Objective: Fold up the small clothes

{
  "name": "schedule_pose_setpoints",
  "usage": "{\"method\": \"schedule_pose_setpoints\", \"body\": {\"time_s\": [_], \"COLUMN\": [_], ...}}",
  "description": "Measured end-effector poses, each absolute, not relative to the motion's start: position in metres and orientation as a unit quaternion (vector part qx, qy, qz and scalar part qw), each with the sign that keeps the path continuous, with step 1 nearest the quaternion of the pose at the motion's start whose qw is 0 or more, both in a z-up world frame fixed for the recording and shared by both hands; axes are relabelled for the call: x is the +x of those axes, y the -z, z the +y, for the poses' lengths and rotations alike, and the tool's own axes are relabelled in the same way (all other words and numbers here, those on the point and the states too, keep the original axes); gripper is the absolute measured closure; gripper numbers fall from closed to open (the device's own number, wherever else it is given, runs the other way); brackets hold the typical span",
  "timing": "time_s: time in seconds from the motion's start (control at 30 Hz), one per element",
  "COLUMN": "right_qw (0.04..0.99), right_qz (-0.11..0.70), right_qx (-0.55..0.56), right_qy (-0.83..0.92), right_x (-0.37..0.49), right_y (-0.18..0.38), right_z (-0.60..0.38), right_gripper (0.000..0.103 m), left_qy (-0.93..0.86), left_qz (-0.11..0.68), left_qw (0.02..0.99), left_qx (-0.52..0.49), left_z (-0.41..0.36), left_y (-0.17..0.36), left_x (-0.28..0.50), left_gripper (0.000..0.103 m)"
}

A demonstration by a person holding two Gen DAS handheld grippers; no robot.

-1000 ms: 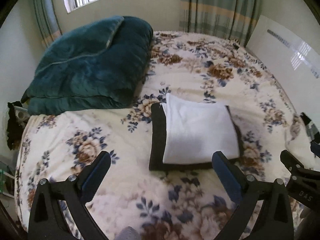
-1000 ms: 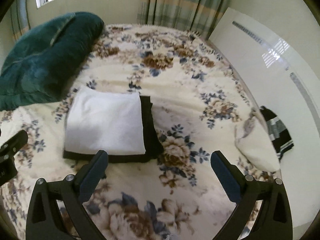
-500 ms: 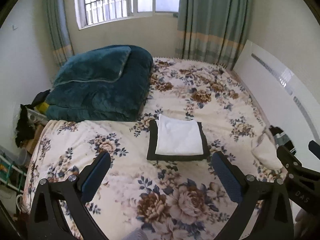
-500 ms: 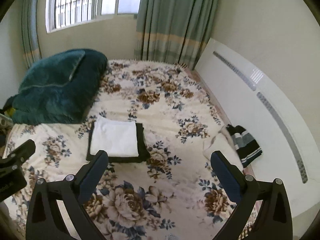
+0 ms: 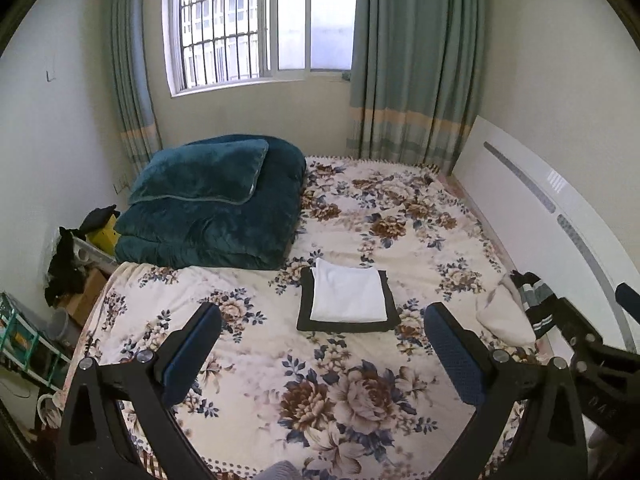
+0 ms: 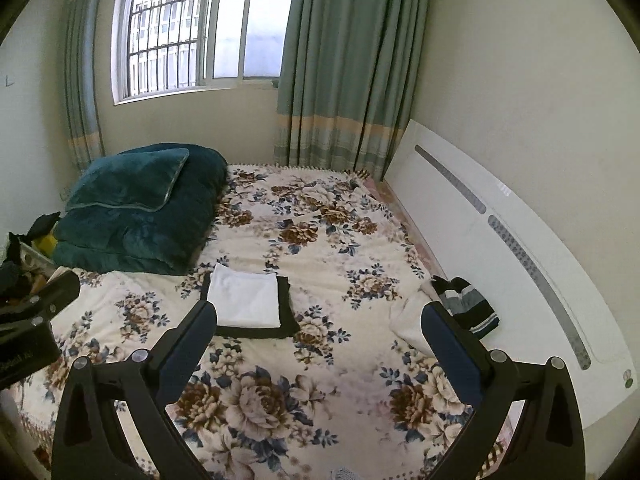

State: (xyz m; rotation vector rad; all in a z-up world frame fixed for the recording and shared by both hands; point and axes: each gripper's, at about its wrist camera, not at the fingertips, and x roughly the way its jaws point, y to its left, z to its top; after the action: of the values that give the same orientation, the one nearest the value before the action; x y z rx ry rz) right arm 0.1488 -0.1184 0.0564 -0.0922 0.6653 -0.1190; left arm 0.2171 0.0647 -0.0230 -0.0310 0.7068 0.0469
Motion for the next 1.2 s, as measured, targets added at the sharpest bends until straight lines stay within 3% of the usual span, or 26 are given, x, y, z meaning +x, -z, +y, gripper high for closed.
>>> {"method": "schedule_pose_setpoints", "body": {"time_s": [1.2], "right_qw": [0.948], "right_qz": [0.313], "right_qx": [-0.037], "right_qy": [0.034], "right_x": [0.102], "right_y": [-0.074], "right_z": [-0.132], "right_gripper": [0.000], "left_qy": [-0.039], "left_qz": [0.329], "left_qw": [0.944], "left_qx": [-0.015], "left_z": [0.059], "left_y": [0.011], "left_x": [0.163], "left_gripper": [0.000]}}
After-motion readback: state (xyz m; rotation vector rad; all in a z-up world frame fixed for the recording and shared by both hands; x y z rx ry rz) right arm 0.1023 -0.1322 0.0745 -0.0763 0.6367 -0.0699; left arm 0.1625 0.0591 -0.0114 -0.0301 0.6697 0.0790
